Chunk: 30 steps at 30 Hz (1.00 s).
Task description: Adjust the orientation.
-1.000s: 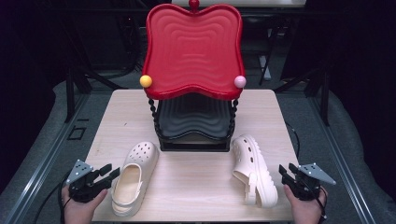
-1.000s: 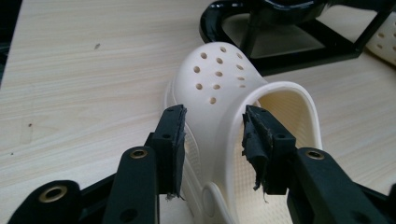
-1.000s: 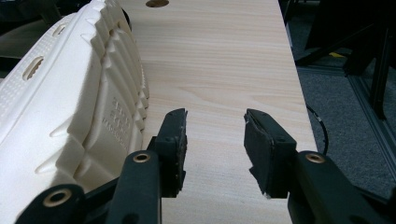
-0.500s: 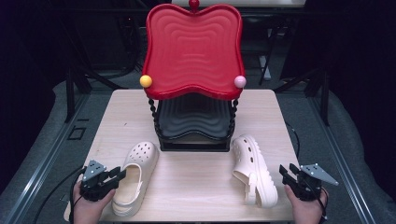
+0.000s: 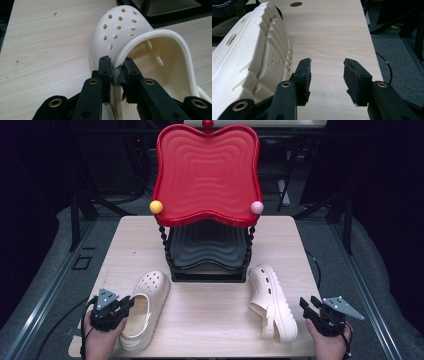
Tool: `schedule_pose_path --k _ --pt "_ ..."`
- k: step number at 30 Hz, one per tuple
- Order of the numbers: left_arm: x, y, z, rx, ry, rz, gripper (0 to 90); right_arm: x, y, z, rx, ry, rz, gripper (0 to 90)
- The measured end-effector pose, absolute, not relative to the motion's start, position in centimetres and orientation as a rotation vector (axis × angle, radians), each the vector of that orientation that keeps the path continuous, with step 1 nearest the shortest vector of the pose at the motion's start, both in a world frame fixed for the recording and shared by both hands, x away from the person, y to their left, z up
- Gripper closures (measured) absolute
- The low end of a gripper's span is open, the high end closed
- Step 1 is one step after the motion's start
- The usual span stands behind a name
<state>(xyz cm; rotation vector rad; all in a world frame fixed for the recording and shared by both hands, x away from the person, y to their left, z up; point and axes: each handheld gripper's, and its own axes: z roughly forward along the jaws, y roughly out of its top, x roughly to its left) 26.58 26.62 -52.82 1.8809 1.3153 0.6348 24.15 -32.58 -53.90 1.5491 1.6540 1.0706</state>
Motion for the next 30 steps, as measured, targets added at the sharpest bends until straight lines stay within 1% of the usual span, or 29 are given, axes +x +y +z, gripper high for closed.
schedule_pose_path --k 1,4,11,15,23,30 --pt "26.4 26.6 -52.7 1.876 1.322 0.63 81.3 24.1 -32.8 -53.9 1.551 1.644 1.079 57.0" --pt "25.7 26.5 -52.5 1.862 1.328 0.606 82.4 24.0 -33.0 -53.9 1.563 1.63 1.086 57.0" --pt "24.5 25.8 -52.2 1.861 1.33 0.595 82.5 23.9 -33.1 -53.9 1.566 1.623 1.089 56.9" --pt "24.1 25.1 -52.1 1.836 1.329 0.561 82.6 23.9 -33.2 -53.8 1.564 1.619 1.094 57.0" --pt "23.8 21.9 -52.4 1.839 1.303 0.529 82.6 23.8 -33.2 -53.8 1.571 1.609 1.102 57.0" --pt "24.0 18.6 -52.6 1.829 1.299 0.537 82.6 23.7 -33.2 -53.8 1.573 1.602 1.113 57.0"
